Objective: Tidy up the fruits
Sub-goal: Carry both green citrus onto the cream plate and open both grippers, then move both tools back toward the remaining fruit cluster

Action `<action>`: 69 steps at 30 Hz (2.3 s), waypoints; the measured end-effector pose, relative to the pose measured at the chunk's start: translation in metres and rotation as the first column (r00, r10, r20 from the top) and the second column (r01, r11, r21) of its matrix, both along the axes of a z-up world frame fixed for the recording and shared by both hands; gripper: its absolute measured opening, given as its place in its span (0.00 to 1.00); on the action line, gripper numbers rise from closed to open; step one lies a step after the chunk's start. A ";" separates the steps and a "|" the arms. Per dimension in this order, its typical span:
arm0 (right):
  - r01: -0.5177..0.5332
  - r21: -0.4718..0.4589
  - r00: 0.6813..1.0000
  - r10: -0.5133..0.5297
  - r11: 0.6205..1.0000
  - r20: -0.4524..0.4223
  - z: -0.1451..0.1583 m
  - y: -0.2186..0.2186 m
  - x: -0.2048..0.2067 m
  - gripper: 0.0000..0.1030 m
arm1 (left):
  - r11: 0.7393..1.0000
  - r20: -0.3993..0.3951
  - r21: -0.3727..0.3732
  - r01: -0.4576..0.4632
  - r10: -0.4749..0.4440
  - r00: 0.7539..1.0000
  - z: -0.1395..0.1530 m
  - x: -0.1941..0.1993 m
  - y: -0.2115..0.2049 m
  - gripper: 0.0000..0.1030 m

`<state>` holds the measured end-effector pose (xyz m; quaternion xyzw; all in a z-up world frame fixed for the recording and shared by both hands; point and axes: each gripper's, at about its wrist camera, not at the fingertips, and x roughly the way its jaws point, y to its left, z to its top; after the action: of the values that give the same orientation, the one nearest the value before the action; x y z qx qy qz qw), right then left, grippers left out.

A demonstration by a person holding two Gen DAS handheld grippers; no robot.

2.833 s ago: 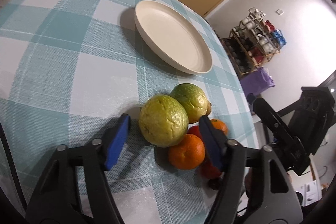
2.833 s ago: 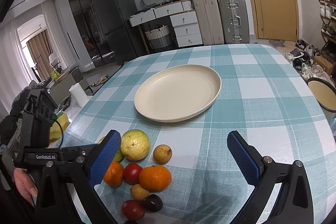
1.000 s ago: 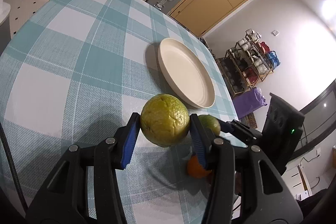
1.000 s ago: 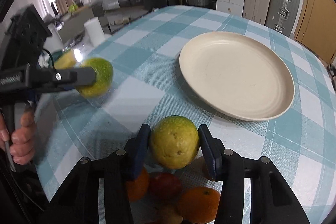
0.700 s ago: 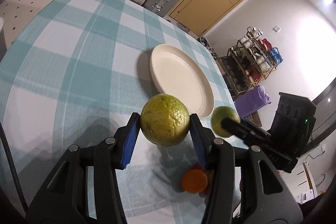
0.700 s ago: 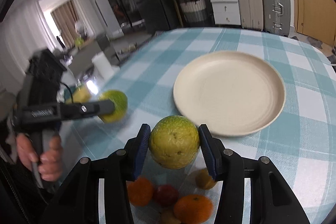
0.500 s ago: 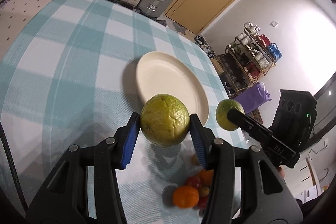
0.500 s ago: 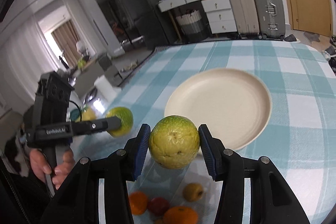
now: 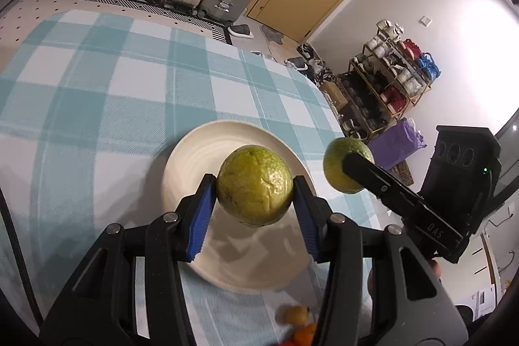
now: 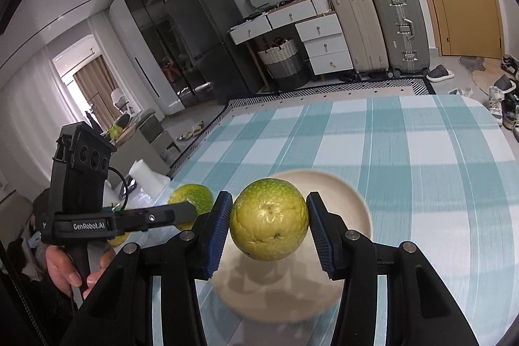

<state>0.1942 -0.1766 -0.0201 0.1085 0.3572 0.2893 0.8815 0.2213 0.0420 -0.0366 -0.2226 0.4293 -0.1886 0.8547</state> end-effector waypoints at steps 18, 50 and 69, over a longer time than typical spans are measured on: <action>0.013 -0.031 0.994 -0.016 0.999 -0.106 -0.073 0.013 0.064 0.47 | 0.998 -0.104 0.055 0.019 -0.014 0.994 -0.059 0.082 -0.021 0.44; 0.118 -0.038 0.987 -0.113 0.992 0.111 0.007 -0.016 -0.051 1.00 | 0.961 0.131 0.252 -0.115 0.084 0.988 0.035 -0.077 -0.013 0.78; 0.099 -0.003 0.985 -0.098 0.995 0.141 0.016 -0.010 -0.139 1.00 | 0.906 0.175 0.363 -0.220 0.166 0.971 0.030 -0.166 -0.024 0.97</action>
<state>0.0551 -0.1866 -0.0044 0.1009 0.2900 0.2503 0.9182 0.0554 0.0176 -0.0063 -0.0808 0.3725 -0.0317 0.9239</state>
